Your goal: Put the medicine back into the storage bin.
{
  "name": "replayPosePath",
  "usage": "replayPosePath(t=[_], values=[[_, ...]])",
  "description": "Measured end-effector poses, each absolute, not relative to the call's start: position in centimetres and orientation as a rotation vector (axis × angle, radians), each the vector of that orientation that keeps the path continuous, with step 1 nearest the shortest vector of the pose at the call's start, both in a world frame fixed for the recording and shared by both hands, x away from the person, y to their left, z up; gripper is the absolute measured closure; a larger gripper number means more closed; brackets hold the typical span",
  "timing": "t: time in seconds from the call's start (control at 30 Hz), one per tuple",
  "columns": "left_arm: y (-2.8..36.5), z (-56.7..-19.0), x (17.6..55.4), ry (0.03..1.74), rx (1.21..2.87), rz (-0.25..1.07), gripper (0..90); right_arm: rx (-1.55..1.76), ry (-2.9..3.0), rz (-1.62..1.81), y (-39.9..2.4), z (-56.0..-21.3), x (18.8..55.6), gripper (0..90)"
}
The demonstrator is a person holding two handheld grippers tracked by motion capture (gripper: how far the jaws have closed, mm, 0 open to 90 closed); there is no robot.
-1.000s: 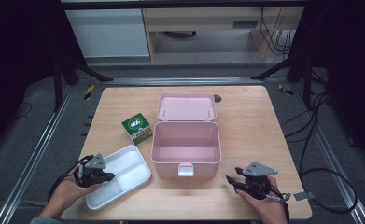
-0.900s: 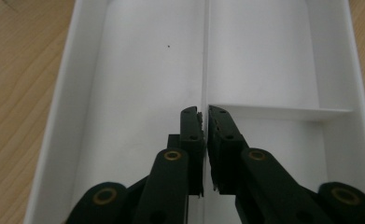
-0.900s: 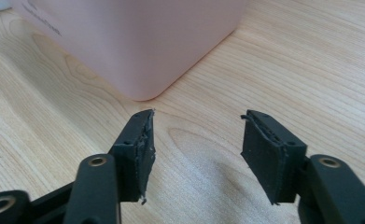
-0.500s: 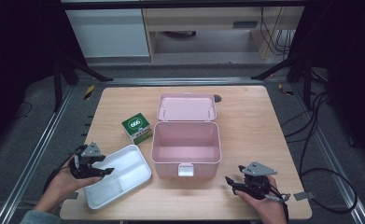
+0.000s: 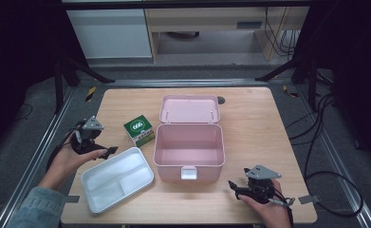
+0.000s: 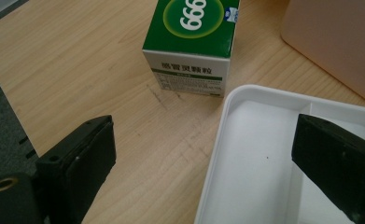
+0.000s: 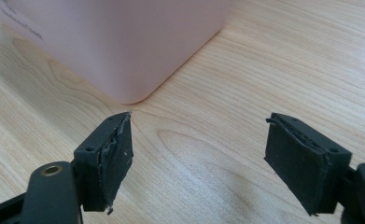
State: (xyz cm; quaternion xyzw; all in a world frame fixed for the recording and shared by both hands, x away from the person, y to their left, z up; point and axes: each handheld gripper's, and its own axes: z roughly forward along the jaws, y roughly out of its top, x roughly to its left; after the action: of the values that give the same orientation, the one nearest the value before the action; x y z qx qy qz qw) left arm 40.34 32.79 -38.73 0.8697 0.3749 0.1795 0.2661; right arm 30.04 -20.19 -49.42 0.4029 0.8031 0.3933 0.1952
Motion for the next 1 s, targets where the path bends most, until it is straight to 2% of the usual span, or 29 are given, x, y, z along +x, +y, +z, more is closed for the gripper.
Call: replayPosePath(t=[0.33,0.73,1.0], values=[[31.1,-38.5,44.1,0.955,2.401,0.452,5.4,1.150,2.257,1.104,-20.5,-49.7,30.2,22.0],[28.4,-40.8,49.9,0.914,2.463,0.352,4.7,1.167,2.283,1.106,-20.5,-50.1,30.6,21.2],[27.1,-41.5,51.2,0.872,2.501,0.299,4.1,1.181,2.283,1.103,-20.7,-50.2,30.5,21.1]])
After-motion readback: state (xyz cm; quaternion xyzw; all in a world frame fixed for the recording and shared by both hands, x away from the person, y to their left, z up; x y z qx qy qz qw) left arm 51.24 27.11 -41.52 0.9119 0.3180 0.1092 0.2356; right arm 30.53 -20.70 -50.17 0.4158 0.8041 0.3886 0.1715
